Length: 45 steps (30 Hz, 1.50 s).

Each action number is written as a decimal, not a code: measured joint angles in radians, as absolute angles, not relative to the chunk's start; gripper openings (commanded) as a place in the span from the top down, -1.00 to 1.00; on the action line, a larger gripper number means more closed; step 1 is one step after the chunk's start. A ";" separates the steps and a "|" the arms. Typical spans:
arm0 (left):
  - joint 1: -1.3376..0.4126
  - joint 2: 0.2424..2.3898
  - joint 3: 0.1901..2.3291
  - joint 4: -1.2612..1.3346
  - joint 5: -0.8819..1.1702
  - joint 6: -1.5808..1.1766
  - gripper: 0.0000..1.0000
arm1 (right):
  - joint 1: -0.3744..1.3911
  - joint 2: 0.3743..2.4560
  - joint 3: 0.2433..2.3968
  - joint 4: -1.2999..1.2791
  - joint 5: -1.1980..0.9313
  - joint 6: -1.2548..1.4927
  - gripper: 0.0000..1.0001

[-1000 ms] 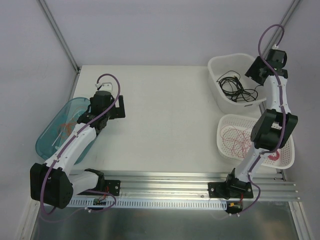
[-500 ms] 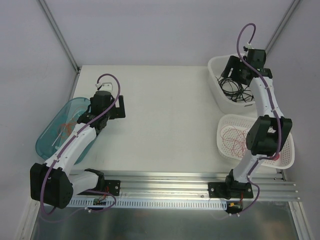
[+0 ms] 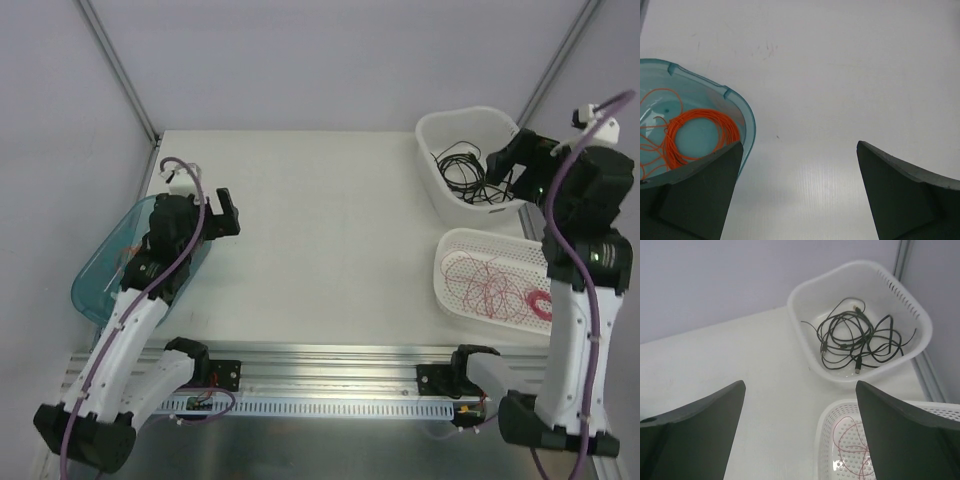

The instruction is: Untangle the cables

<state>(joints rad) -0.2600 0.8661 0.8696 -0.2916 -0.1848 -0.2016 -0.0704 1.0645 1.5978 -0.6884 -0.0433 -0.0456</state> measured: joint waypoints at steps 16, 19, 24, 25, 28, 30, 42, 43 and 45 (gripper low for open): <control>-0.260 0.110 0.904 -0.555 -0.291 -0.243 -0.98 | -0.005 0.333 1.304 -0.876 0.031 -0.043 -0.93; -0.260 0.023 0.881 -0.599 -0.309 -0.252 -0.98 | 0.014 0.242 1.269 -0.898 0.041 -0.049 -0.93; -0.260 0.002 0.860 -0.673 -0.324 -0.262 -0.98 | 0.030 0.089 1.221 -0.929 0.064 -0.069 -0.93; -0.260 0.002 0.859 -0.690 -0.324 -0.263 -0.98 | 0.031 0.065 1.208 -0.936 0.072 -0.070 -0.93; -0.260 0.002 0.855 -0.724 -0.323 -0.272 -0.98 | 0.034 0.007 1.167 -0.965 0.099 -0.072 -0.93; -0.260 0.002 0.855 -0.743 -0.323 -0.274 -0.98 | 0.038 0.005 1.146 -0.984 0.110 -0.073 -0.93; -0.260 0.002 0.855 -0.794 -0.352 -0.312 -0.98 | 0.047 0.005 1.071 -1.022 0.144 -0.073 -0.93; -0.260 0.002 0.855 -0.794 -0.353 -0.317 -0.98 | 0.049 0.005 1.070 -1.023 0.146 -0.073 -0.93; -0.260 0.002 0.854 -0.797 -0.354 -0.326 -0.98 | 0.052 0.005 1.070 -1.023 0.146 -0.073 -0.93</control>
<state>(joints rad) -0.2600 0.0021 0.8539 -0.7975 -0.3538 -0.3256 0.0521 0.0051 1.0702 -1.0229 0.1463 -0.0731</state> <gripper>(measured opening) 0.992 0.969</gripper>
